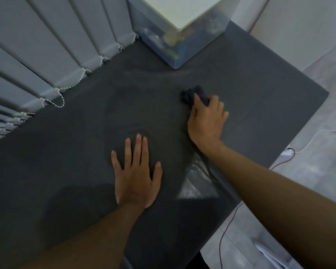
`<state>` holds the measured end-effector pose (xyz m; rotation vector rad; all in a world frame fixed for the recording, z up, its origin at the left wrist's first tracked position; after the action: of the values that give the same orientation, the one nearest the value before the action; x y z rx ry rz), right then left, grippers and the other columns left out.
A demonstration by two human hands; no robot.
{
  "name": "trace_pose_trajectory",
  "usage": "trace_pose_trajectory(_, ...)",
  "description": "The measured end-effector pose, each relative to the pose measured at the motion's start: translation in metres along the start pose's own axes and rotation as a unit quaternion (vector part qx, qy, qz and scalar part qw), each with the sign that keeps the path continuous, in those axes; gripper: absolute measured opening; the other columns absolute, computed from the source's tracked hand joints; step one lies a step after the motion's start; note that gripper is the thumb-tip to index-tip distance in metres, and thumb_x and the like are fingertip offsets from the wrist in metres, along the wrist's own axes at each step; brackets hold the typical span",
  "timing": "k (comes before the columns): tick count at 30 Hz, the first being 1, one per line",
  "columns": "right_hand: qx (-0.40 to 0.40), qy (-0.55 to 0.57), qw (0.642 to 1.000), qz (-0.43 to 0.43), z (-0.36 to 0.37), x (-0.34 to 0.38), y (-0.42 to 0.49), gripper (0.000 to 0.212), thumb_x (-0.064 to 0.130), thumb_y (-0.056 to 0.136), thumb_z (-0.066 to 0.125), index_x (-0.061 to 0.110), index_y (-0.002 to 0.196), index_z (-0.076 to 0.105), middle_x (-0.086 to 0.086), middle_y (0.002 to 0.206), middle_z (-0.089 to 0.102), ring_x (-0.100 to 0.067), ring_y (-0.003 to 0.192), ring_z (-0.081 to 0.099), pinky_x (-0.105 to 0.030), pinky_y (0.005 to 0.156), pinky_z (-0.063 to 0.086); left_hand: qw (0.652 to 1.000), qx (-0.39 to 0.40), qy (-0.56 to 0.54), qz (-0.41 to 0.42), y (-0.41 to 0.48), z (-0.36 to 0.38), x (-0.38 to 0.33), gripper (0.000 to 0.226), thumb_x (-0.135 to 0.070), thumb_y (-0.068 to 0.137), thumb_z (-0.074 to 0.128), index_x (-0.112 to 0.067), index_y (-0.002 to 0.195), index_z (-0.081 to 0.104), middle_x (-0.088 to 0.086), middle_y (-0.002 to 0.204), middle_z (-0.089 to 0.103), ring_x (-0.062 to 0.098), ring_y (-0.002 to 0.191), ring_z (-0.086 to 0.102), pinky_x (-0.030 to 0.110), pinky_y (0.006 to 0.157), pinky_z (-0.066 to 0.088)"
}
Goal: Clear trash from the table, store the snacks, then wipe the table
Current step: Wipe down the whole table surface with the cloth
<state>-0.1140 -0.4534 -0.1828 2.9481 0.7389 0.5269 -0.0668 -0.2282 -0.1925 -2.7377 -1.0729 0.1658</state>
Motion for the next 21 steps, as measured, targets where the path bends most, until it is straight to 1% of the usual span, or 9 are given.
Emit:
trace_pose_trajectory(2,0.023,0.018,0.991,-0.133,0.003,0.018,-0.025,0.037,0.024,0.095,0.050,0.026,0.131,0.058,-0.009,0.117,0.052,-0.030,0.098,0.048,-0.041,0.079,0.035,1.000,0.004,0.001,0.002,0.000,-0.001,0.000,0.076,-0.054,0.099,0.018,-0.013,0.161,0.005,0.002,0.169,0.001,0.026,0.156,0.001,0.063,0.121,0.008)
trace_pose_trajectory(5,0.070,0.034,0.933,-0.352,0.009,0.021,-0.035,0.039,0.025,0.093,0.054,0.026,0.131,0.060,-0.008,0.117,0.055,-0.030,0.094,0.051,-0.041,0.078,0.037,1.000,0.012,0.001,0.001,0.000,-0.003,-0.001,0.076,-0.054,0.099,0.016,-0.012,0.161,0.005,0.004,0.169,0.002,0.027,0.156,0.001,0.063,0.121,0.008)
trace_pose_trajectory(7,0.048,0.011,0.940,-0.339,0.015,0.023,-0.006,0.039,0.024,0.093,0.054,0.026,0.131,0.061,-0.010,0.116,0.056,-0.032,0.093,0.052,-0.041,0.077,0.035,1.000,0.016,0.000,0.003,0.001,-0.003,-0.001,0.075,-0.054,0.099,0.016,-0.012,0.161,0.005,0.004,0.169,0.001,0.027,0.156,0.001,0.063,0.121,0.008)
trace_pose_trajectory(10,0.022,-0.013,0.990,-0.137,0.023,0.039,0.041,0.040,0.024,0.097,0.049,0.027,0.137,0.054,-0.013,0.122,0.050,-0.034,0.103,0.047,-0.043,0.083,0.034,1.000,0.023,0.004,0.004,0.002,-0.003,-0.001,0.076,-0.054,0.099,0.016,-0.012,0.161,0.003,0.004,0.170,-0.001,0.027,0.156,0.000,0.063,0.121,0.008)
trace_pose_trajectory(12,0.035,0.001,0.998,-0.049,0.026,0.056,0.045,0.041,0.024,0.098,0.046,0.028,0.138,0.051,-0.012,0.128,0.045,-0.034,0.110,0.043,-0.047,0.089,0.033,1.000,0.026,0.005,0.003,0.002,-0.004,0.000,0.076,-0.055,0.100,0.016,-0.012,0.161,0.003,0.004,0.170,-0.001,0.027,0.156,0.000,0.063,0.121,0.007)
trace_pose_trajectory(13,0.043,0.011,0.997,-0.065,0.026,0.065,0.038,0.041,0.024,0.096,0.047,0.028,0.137,0.052,-0.011,0.128,0.046,-0.034,0.110,0.044,-0.047,0.089,0.034,1.000,0.027,0.006,0.002,0.002,-0.004,0.000,0.076,-0.054,0.099,0.017,-0.012,0.161,0.004,0.004,0.170,0.000,0.027,0.156,0.001,0.063,0.121,0.008)
trace_pose_trajectory(15,0.061,0.033,0.978,-0.199,0.024,0.074,0.012,0.039,0.024,0.093,0.049,0.028,0.131,0.056,-0.009,0.124,0.050,-0.032,0.105,0.047,-0.046,0.085,0.036,1.000,0.029,0.005,0.001,0.002,-0.006,-0.001,0.076,-0.054,0.099,0.018,-0.011,0.161,0.006,0.005,0.169,0.002,0.028,0.156,0.002,0.064,0.121,0.010)
trace_pose_trajectory(18,0.089,0.036,0.914,-0.393,0.025,0.063,0.002,0.036,0.023,0.093,0.054,0.025,0.128,0.060,-0.009,0.119,0.054,-0.032,0.096,0.050,-0.043,0.078,0.037,1.000,0.031,0.000,0.000,0.002,-0.007,-0.001,0.077,-0.054,0.099,0.020,-0.010,0.161,0.008,0.004,0.170,0.002,0.027,0.156,0.001,0.063,0.121,0.009)
trace_pose_trajectory(21,0.035,-0.003,0.936,-0.351,0.026,0.046,0.038,0.036,0.022,0.091,0.056,0.026,0.126,0.061,-0.012,0.115,0.055,-0.034,0.094,0.051,-0.042,0.076,0.037,0.999,0.033,-0.001,-0.001,0.002,-0.007,-0.001,0.077,-0.054,0.099,0.022,-0.011,0.161,0.009,0.003,0.170,0.003,0.027,0.156,0.001,0.063,0.121,0.009)
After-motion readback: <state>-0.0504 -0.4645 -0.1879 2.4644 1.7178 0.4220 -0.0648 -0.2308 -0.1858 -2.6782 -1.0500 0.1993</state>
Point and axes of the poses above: each hand's wrist, its own y-axis towards the middle knuckle, its own z-axis out of the palm, x = y × z, the point moved 1 cm from there along y, towards the middle knuckle
